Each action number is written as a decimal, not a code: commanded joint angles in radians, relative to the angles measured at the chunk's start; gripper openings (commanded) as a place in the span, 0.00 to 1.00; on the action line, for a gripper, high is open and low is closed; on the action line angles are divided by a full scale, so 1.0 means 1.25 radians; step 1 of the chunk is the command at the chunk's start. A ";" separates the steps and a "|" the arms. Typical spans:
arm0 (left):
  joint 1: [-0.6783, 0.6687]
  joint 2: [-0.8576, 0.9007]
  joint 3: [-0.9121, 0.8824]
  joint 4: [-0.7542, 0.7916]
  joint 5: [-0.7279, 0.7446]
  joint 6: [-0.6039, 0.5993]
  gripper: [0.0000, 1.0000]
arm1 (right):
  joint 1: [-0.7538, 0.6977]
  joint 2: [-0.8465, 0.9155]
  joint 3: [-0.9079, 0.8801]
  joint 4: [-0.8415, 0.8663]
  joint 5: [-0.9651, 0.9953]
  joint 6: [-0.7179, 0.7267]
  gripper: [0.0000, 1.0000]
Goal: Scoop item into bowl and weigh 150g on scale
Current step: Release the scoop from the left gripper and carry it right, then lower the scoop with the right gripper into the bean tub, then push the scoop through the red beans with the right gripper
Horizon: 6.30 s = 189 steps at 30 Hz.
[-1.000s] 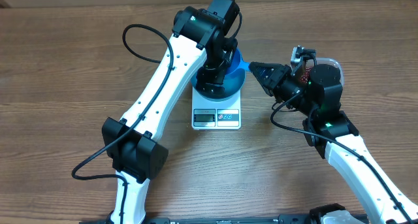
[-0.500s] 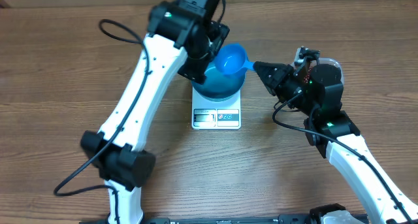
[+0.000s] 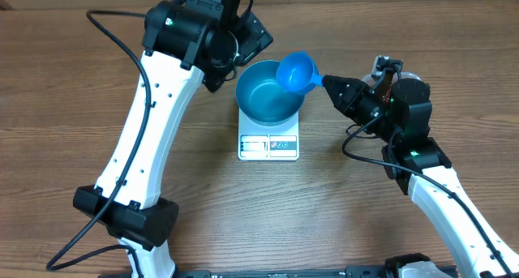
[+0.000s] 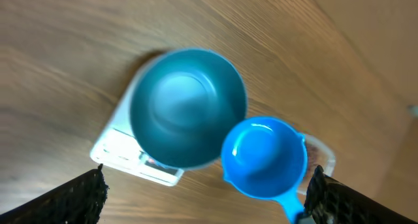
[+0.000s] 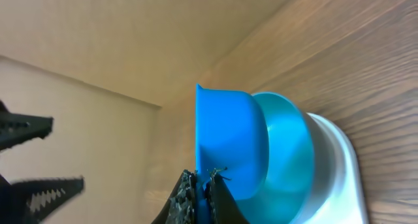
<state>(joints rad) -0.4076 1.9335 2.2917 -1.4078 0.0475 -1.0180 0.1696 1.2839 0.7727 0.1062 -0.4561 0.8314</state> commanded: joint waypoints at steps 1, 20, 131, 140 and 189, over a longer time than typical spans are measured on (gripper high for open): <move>0.013 -0.020 0.018 -0.004 -0.051 0.154 1.00 | -0.007 -0.009 0.037 -0.029 0.002 -0.081 0.04; 0.018 -0.020 0.018 -0.004 -0.216 0.328 0.99 | -0.007 -0.013 0.347 -0.511 0.271 -0.233 0.04; 0.017 -0.019 0.016 -0.044 0.125 1.003 1.00 | -0.006 0.353 0.429 -0.661 0.808 -0.545 0.04; 0.017 -0.019 0.016 -0.045 0.125 1.003 1.00 | -0.006 0.353 0.428 -0.677 0.787 -0.540 0.04; 0.017 -0.019 0.016 -0.052 0.125 1.003 0.99 | -0.110 0.353 0.429 -0.658 0.482 -0.395 0.04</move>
<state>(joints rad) -0.3908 1.9335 2.2917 -1.4731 0.1879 0.2173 0.0696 1.7092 1.3079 -0.7139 0.2436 0.3092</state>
